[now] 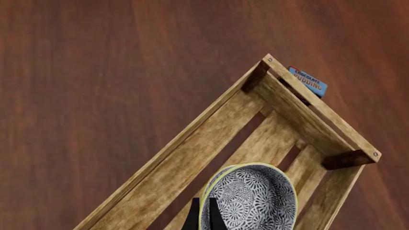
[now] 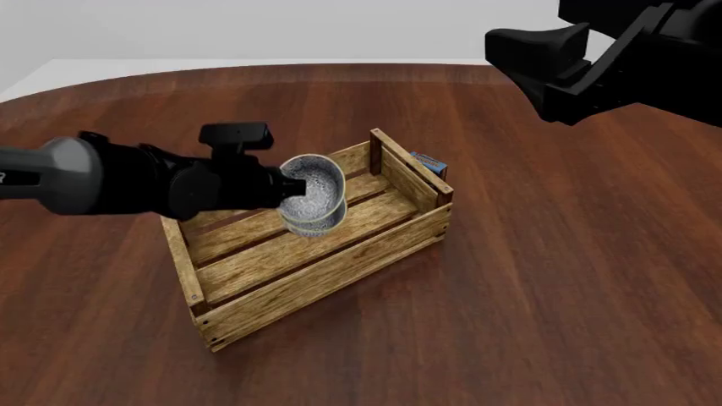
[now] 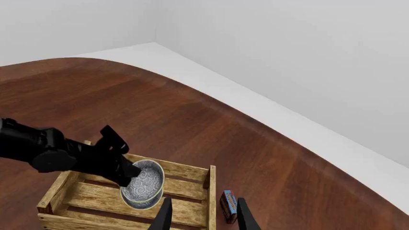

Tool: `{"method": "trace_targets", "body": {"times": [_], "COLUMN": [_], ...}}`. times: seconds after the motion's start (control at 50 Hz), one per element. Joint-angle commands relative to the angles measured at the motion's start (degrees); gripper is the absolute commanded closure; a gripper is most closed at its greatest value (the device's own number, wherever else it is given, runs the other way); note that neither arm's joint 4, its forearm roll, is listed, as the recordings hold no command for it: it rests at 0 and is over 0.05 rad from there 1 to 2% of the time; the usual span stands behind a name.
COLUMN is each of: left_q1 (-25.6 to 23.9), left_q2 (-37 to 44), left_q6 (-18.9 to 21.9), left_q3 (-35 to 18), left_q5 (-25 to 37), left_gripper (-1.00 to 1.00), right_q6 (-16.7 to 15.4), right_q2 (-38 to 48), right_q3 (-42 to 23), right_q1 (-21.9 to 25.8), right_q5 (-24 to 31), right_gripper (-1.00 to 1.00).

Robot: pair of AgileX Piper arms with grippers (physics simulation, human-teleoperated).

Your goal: Stack the right bowl on the left bowl and place them in the tray.

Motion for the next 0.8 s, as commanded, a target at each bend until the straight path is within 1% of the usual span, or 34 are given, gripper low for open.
{"method": "trace_targets", "body": {"times": [0.02, 0.22, 0.8], "left_q1": [0.3, 0.7, 1.9], "left_q2": [1.7, 4.2, 6.2], "left_q6": [0.2, 0.5, 2.1], "left_q3": [-0.4, -0.7, -0.6], "left_q5": [-1.5, -2.8, -3.0], "left_gripper": [1.0, 1.0, 1.0], "right_q6": [0.0, 0.0, -0.1], "right_q2": [-0.1, 0.0, -0.1], "right_q3": [0.0, 0.0, 0.0], "right_q1": [0.0, -0.1, 0.0], "right_q5": [0.0, 0.0, 0.1], "right_gripper": [-1.0, -1.0, -1.0]}}
